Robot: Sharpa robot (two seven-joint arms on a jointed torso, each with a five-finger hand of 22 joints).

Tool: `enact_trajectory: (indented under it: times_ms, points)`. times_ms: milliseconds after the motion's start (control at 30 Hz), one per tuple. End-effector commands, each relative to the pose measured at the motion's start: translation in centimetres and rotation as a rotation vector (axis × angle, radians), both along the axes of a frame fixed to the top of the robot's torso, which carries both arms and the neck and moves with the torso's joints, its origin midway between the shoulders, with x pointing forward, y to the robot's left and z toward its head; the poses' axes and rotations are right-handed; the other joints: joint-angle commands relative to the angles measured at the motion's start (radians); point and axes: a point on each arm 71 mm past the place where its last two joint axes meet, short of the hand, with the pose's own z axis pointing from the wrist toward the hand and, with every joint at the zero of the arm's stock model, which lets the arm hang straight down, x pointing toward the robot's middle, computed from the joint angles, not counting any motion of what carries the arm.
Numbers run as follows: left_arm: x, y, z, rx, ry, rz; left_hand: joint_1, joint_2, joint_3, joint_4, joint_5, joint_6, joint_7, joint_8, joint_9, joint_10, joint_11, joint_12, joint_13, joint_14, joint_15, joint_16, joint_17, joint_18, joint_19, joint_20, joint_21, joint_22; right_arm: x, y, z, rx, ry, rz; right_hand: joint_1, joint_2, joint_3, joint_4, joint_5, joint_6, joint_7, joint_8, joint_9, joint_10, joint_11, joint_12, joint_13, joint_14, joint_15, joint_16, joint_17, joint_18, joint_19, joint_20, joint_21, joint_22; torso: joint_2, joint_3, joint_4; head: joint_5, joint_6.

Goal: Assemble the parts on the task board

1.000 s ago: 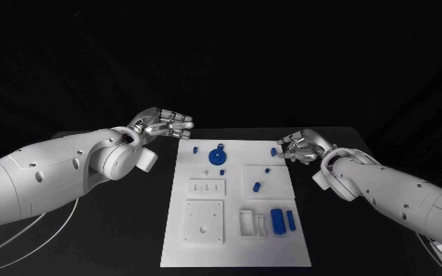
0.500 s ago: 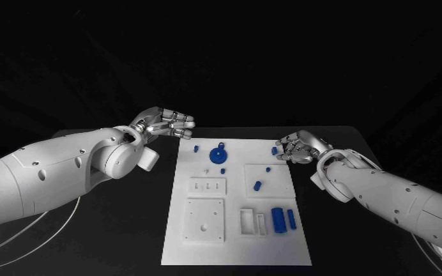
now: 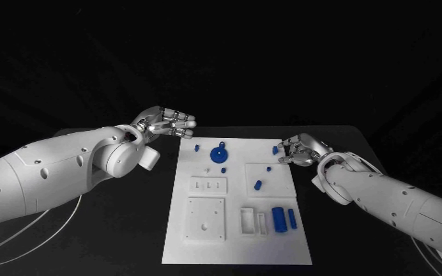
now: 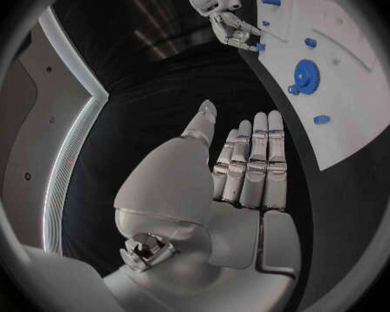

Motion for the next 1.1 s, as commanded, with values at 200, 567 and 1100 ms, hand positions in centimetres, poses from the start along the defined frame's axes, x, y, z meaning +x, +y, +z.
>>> enact_trajectory:
  times_ms: [200,567,1100]
  points:
    - [-0.05,-0.28,0.02,0.003,0.0,-0.025,0.0,0.013,-0.001,-0.008,0.005,0.001,0.005,-0.002,-0.001,0.004,0.003,-0.004,-0.001,-0.003,0.008,-0.003,0.001,0.011,-0.007,0.005,0.006,0.001,0.15,0.35,-0.41,0.003,0.005,-0.008,-0.008,0.013,-0.01,0.001,-0.008,-0.008,0.004,0.0,0.002,0.038,-0.001,0.092,0.047,0.002,-0.003,0.059,0.021,-0.025,0.08,0.004,0.029,0.226,0.0,0.0004,-0.0001,0.004,-0.002]
    - [-0.06,-0.41,-0.02,0.006,0.003,-0.035,0.003,0.015,0.0,-0.011,0.007,0.001,0.005,-0.002,-0.001,0.003,0.003,-0.004,-0.001,-0.003,0.008,-0.003,0.001,0.011,-0.008,0.005,0.006,0.001,0.5,0.63,-0.8,0.042,0.017,-0.023,-0.026,0.032,-0.022,0.013,-0.018,0.004,0.001,0.0,0.001,0.09,-0.002,0.176,0.118,0.012,-0.005,0.088,0.024,-0.035,0.09,0.002,0.058,0.24,0.001,-0.0005,0.0004,-0.002,-0.003]
    - [-0.03,-0.54,-0.03,0.005,0.003,-0.041,0.003,0.015,0.0,-0.011,0.007,0.001,0.005,-0.002,-0.001,0.003,0.003,-0.004,-0.001,-0.003,0.008,-0.003,0.001,0.011,-0.008,0.005,0.006,0.001,0.8,0.57,-0.91,0.07,0.003,-0.049,-0.035,0.05,0.014,0.01,-0.055,0.016,0.001,0.0,-0.006,0.096,-0.004,0.177,0.127,0.013,-0.006,0.095,0.025,-0.036,0.091,0.0,0.062,0.242,-0.001,0.0005,-0.0011,0.002,-0.01]
